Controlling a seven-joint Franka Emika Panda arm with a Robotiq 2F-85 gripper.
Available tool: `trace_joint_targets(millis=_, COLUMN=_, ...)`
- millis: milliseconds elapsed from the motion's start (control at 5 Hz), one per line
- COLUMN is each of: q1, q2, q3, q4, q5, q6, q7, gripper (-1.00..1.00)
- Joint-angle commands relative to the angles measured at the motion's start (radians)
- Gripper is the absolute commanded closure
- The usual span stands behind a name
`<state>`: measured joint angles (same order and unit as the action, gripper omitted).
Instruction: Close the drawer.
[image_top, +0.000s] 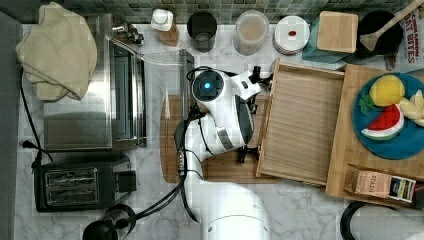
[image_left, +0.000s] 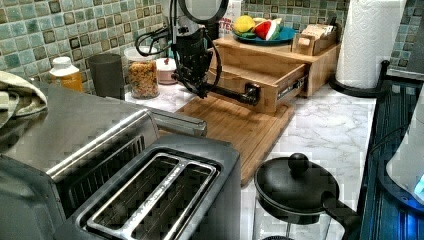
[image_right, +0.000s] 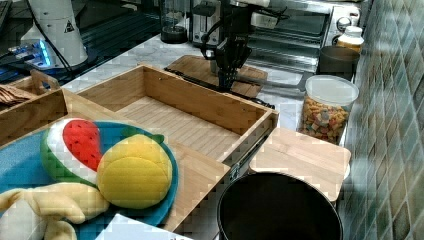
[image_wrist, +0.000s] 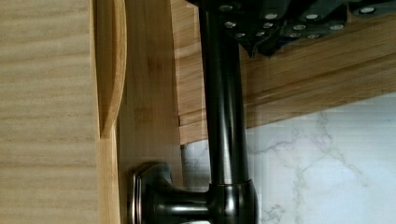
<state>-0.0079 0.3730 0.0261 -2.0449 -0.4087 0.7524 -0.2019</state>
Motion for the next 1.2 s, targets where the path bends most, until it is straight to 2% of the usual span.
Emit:
trace_joint_targets(millis=200, q1=-0.144, q2=-0.068, q3=-0.089, q4=0.022, q5=0.000, q6=-0.041, q7=-0.216, gripper=1.00)
trace_joint_targets(millis=600, q1=-0.243, q2=-0.119, q3=-0.164, q4=-0.037, q5=0.079, q6=0.046, q7=-0.343, gripper=1.00)
trace_joint_targets(millis=1000, q1=-0.322, q2=-0.180, q3=-0.233, q4=-0.109, q5=0.047, q6=0.138, q7=-0.357, gripper=1.00)
trace_joint_targets(millis=1200, q1=-0.353, q2=-0.164, q3=-0.264, q4=-0.081, q5=-0.001, q6=0.117, q7=-0.380, gripper=1.00)
